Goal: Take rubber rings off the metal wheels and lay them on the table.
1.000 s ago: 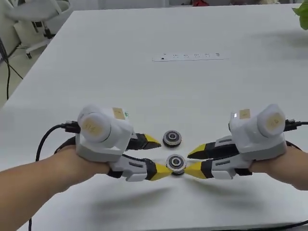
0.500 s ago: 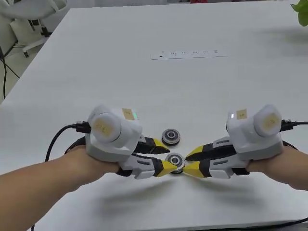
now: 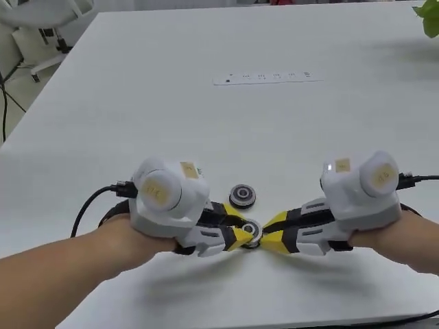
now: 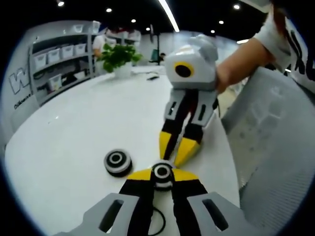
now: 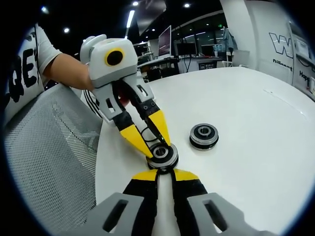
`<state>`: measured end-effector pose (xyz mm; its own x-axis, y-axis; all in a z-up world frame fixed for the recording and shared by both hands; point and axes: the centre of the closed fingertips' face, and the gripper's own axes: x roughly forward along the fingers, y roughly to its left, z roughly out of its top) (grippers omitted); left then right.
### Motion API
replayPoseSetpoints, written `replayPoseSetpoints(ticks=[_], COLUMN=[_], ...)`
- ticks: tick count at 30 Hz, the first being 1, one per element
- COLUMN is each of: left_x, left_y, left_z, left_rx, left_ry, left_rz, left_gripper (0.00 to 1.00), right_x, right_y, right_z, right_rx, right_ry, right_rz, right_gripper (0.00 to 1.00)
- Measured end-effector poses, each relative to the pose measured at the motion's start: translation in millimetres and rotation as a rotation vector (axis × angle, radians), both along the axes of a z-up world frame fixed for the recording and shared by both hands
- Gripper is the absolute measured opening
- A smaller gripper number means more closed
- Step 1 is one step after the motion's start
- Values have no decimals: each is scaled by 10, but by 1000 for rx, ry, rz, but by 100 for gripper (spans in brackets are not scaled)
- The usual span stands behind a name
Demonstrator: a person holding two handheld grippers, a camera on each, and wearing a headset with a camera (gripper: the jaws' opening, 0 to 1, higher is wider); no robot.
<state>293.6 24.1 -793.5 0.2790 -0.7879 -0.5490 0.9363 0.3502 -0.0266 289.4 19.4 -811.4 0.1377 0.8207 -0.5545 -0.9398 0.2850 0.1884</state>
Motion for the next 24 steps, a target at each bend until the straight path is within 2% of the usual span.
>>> replayPoseSetpoints(ticks=[5,10,14,20,24], left_x=[20,21,12,7,7], left_y=[-2,0,-1,0,1], left_z=[-2,-2,-3,0,-3], left_rx=[-9,0,15,27,39], left_ry=[2,-20,-36,-44,-53], left_rz=[24,25,17,19,13], left_gripper=[14,13,13,13,13], right_x=[-1,15,27,45,80], right_y=[-22,-31,-27,-58,-43], right_z=[-2,3,29,14,68], right_rx=[2,9,46,55,90], right_ry=[25,43,94,126,142], right_rz=[-17,-47,-88,-118,-152], right_gripper=[1,0,0,0,0])
